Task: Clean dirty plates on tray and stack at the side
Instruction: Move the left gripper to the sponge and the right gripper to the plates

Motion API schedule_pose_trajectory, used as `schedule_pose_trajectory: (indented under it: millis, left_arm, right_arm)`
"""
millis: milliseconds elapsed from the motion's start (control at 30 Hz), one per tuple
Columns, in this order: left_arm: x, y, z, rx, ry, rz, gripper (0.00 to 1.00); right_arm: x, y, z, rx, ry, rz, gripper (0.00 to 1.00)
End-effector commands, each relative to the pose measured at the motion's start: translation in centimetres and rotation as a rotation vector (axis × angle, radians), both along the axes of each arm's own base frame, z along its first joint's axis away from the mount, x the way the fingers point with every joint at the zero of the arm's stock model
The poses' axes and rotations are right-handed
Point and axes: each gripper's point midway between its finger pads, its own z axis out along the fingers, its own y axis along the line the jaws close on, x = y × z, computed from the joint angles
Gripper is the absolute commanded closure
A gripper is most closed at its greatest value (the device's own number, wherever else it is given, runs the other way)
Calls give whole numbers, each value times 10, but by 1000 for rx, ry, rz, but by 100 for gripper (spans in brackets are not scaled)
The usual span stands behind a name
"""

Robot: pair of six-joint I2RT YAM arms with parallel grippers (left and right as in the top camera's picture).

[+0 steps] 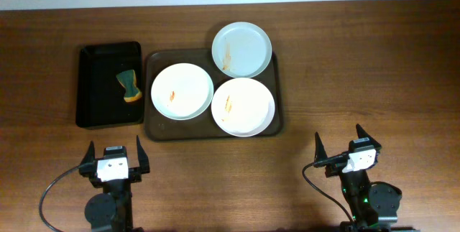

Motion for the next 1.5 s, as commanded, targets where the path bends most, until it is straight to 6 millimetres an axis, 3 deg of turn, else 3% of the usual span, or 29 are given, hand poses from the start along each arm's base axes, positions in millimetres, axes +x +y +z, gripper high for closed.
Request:
schedule_pose_trajectory:
  millis: [0, 600, 667, 733, 867, 1000, 1100, 1167, 1233, 1333, 1367, 1467]
  left_arm:
    - [0, 0, -1, 17, -1, -1, 1]
    - [0, -2, -1, 16, -1, -13, 1]
    - [3, -24, 2, 6, -16, -139, 1]
    - [1, -59, 6, -8, -37, -344, 1]
    - [-11, -97, 56, 68, -242, -573, 1]
    - [-5, -92, 79, -36, -262, -548, 1]
    - [13, -88, 116, -71, -193, -544, 1]
    - [40, -83, 133, -130, -72, -534, 1]
    - [84, -74, 141, -253, 181, -510, 1]
    - [109, -69, 136, -339, 362, -489, 1]
    - [118, -67, 130, -371, 450, -480, 1]
    - [128, -57, 112, -424, 620, -404, 1]
  right_arm:
    - [0, 0, 1, -6, -9, 5, 2]
    - [0, 0, -2, -6, 0, 6, 2]
    - [0, 3, 0, -5, -5, 20, 2]
    - [-4, 21, 14, -6, -67, 131, 2]
    - [-11, 32, 54, 34, -220, 196, 1]
    - [-21, 32, 92, 108, -353, 208, 2]
    - [-23, 32, 113, 123, -369, 212, 2]
    - [-14, 32, 120, 157, -311, 212, 2]
    - [17, 41, 127, 177, -141, 269, 2]
    - [53, 49, 134, 216, 59, 314, 2]
    - [75, 52, 134, 244, 184, 328, 2]
    - [119, 66, 127, 332, 478, 404, 2]
